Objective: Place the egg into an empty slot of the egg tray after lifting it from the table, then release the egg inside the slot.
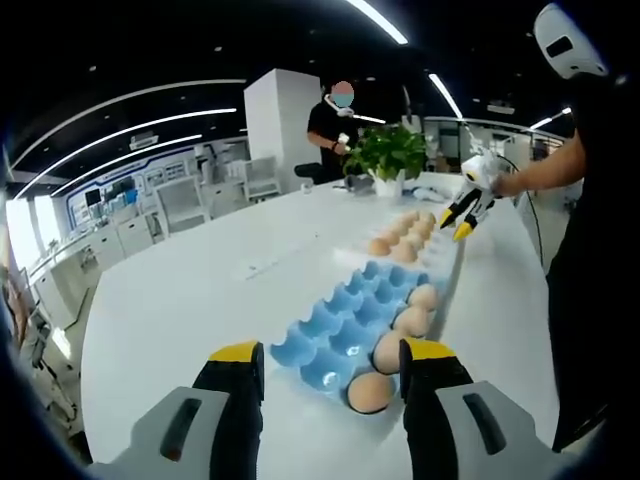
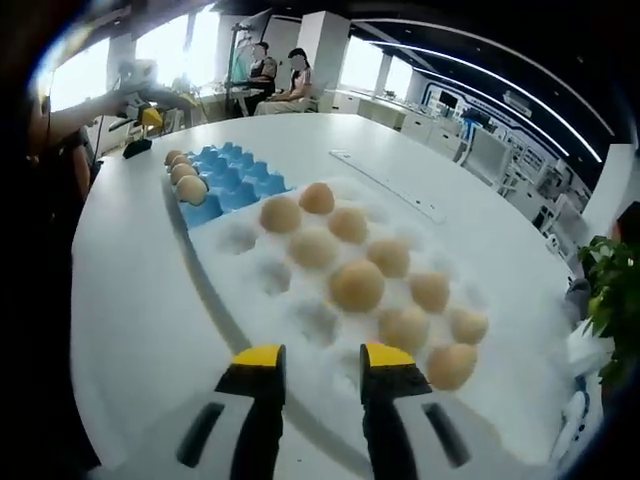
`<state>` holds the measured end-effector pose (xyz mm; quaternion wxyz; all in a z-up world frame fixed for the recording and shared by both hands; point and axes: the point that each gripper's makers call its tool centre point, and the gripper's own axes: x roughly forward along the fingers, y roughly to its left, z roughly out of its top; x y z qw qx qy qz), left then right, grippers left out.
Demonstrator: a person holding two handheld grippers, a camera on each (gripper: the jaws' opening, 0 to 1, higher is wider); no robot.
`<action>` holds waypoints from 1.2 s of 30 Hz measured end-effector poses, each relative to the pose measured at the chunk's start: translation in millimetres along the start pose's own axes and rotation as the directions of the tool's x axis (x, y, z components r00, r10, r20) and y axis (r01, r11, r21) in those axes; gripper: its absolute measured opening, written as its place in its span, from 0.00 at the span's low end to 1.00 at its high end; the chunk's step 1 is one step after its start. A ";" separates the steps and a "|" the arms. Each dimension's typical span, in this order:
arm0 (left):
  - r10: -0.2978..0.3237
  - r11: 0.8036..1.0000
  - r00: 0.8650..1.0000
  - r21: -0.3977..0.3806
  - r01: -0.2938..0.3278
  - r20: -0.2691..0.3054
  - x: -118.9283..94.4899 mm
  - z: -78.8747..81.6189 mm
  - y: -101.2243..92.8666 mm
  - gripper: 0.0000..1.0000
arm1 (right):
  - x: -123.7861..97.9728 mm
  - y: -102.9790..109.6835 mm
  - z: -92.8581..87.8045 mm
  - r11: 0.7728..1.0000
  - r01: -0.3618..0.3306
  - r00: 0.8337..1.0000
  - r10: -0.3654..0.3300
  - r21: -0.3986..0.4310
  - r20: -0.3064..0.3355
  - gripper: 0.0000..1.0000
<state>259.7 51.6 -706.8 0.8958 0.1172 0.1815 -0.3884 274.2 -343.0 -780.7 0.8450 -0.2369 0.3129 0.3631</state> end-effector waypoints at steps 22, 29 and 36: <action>0.005 1.000 1.000 -0.004 -0.005 0.004 -1.0 -0.5 3.7 0.55 | -21.3 -58.8 -31.5 0.965 0.197 0.980 -0.192 0.176 -0.040 0.29; 0.007 1.000 1.000 -0.007 -0.007 0.001 -1.6 -2.3 5.0 0.55 | -19.7 -58.4 -38.5 0.952 0.172 0.985 -0.164 0.253 -0.050 0.28; 0.010 1.000 1.000 -0.006 -0.010 0.001 -2.4 -1.7 5.6 0.55 | -18.3 -59.8 -43.6 0.915 0.145 0.989 -0.124 0.376 -0.082 0.29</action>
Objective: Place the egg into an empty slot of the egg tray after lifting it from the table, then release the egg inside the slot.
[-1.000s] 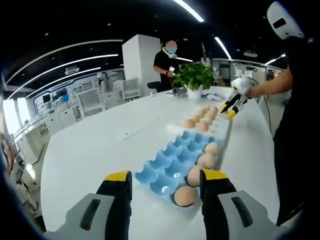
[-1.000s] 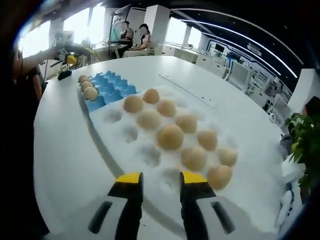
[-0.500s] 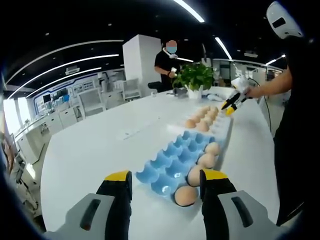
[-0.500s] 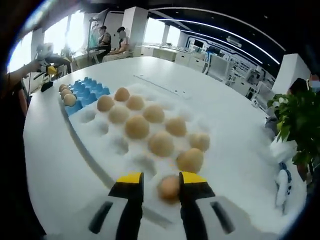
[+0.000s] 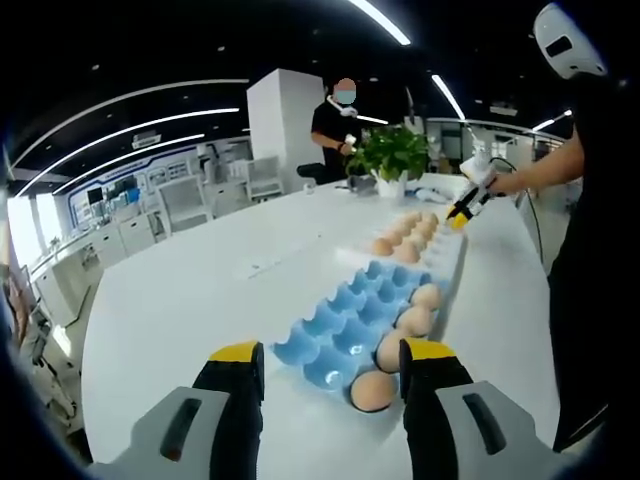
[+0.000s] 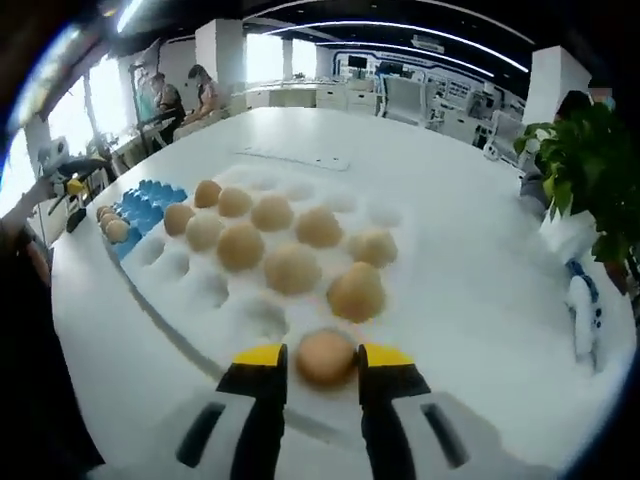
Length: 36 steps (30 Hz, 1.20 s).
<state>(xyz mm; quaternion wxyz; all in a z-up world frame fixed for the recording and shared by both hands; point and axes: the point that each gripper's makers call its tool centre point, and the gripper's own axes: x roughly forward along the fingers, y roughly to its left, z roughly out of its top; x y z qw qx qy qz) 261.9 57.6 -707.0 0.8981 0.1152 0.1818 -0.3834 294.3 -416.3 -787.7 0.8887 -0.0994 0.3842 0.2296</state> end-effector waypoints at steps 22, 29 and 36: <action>0.016 1.000 1.000 0.000 -0.016 0.010 -3.3 3.1 1.2 0.54 | -5.5 6.7 3.7 0.994 0.007 0.992 -0.021 -0.114 -0.121 0.24; 0.014 1.000 1.000 0.011 -0.014 0.016 -0.7 1.9 2.7 0.54 | -24.9 3.3 17.1 0.988 0.049 0.997 -0.057 -0.144 -0.054 0.24; 0.016 1.000 0.999 0.007 -0.016 0.035 2.6 4.7 0.4 0.54 | -31.3 6.9 19.4 0.982 0.056 0.998 -0.062 -0.178 -0.032 0.24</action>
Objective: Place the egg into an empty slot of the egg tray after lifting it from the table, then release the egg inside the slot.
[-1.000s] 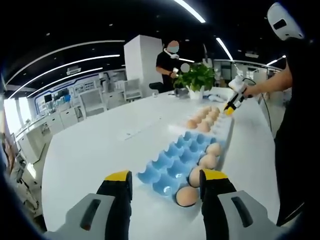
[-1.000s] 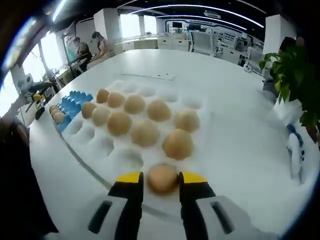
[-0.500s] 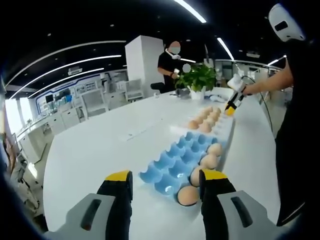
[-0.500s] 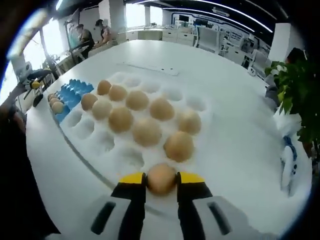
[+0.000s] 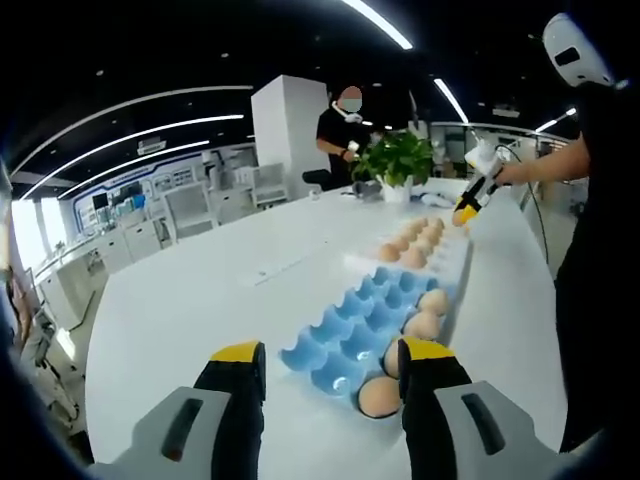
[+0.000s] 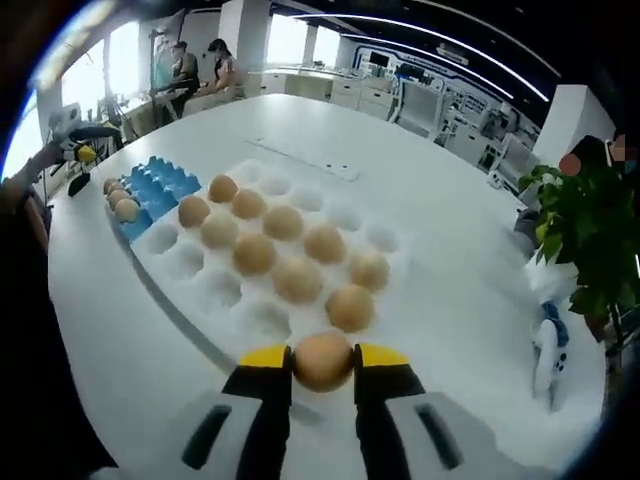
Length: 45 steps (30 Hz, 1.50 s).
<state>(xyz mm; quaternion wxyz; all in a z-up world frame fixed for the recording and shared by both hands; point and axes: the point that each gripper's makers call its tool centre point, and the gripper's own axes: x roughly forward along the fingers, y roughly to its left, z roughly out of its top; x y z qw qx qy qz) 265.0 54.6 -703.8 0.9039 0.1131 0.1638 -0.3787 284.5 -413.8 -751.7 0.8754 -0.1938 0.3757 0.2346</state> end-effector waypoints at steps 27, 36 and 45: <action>0.003 1.000 1.000 0.002 -0.003 -0.012 0.5 -0.7 3.3 0.54 | 7.8 37.9 36.0 0.995 -0.082 0.992 0.087 -0.052 0.088 0.24; 0.001 1.000 1.000 0.001 -0.001 -0.022 0.8 -0.6 4.8 0.53 | 25.5 83.9 73.7 0.974 -0.192 0.967 0.209 -0.122 0.146 0.24; 0.013 1.000 1.000 0.000 -0.013 -0.021 -1.1 -0.7 4.9 0.53 | 39.5 122.9 92.0 0.938 -0.285 0.936 0.317 -0.196 0.156 0.24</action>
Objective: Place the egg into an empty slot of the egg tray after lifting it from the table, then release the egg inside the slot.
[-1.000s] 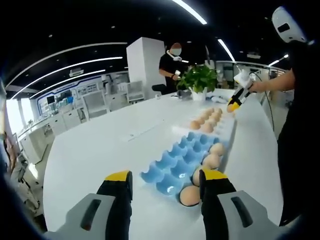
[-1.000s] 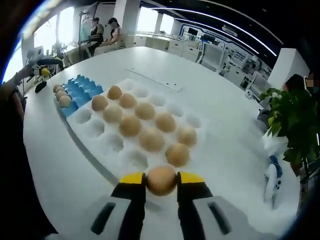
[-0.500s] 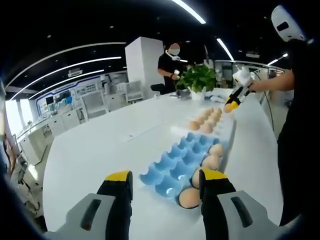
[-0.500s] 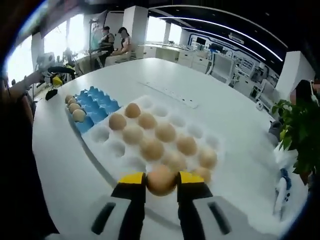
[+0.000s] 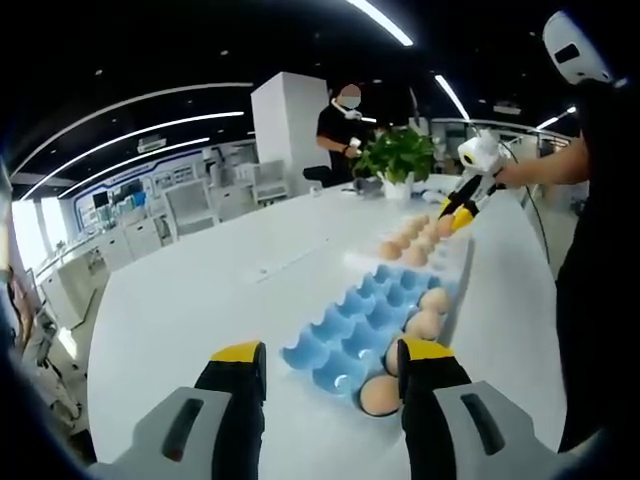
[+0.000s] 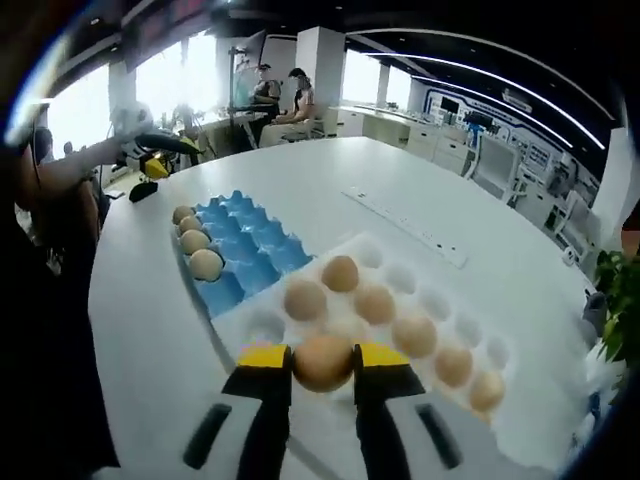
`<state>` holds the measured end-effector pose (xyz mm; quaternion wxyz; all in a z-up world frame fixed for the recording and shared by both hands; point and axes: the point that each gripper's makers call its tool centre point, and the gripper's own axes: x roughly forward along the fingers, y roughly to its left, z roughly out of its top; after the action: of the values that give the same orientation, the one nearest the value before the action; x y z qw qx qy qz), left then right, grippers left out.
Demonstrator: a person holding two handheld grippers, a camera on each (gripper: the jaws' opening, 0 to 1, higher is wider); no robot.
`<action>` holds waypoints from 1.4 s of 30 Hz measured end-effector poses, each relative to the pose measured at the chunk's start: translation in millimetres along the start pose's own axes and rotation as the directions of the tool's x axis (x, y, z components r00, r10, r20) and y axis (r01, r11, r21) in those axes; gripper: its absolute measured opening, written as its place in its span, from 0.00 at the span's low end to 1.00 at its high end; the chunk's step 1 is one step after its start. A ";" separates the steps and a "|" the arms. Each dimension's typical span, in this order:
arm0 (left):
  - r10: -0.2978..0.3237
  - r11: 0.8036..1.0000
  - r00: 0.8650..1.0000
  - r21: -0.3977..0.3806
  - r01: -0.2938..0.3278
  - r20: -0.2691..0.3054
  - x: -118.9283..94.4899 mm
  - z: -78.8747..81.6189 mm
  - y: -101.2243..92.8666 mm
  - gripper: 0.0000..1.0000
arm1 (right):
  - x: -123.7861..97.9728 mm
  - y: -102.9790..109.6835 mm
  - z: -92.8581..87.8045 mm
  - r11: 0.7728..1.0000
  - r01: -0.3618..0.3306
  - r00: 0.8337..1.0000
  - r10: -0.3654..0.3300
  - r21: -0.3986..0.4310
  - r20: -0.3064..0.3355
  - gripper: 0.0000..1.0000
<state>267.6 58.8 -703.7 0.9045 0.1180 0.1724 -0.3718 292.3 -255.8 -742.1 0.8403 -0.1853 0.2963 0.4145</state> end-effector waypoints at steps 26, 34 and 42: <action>0.001 1.000 1.000 -0.007 -0.001 -0.007 0.3 -3.6 -0.1 0.53 | 52.8 76.0 27.5 0.970 -0.208 0.978 0.207 -0.123 -0.013 0.24; 0.002 1.000 1.000 -0.005 -0.002 -0.005 1.0 -2.3 0.5 0.53 | 64.2 88.8 27.5 0.959 -0.249 0.968 0.247 -0.139 -0.028 0.24; 0.000 1.000 1.000 -0.006 0.000 -0.007 1.4 -2.5 0.4 0.53 | 74.5 94.7 22.4 0.950 -0.274 0.962 0.268 -0.153 -0.055 0.24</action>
<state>268.3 59.1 -706.5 0.9043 0.1165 0.1769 -0.3706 259.5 -143.9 -780.0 0.7528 -0.2165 0.2989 0.5450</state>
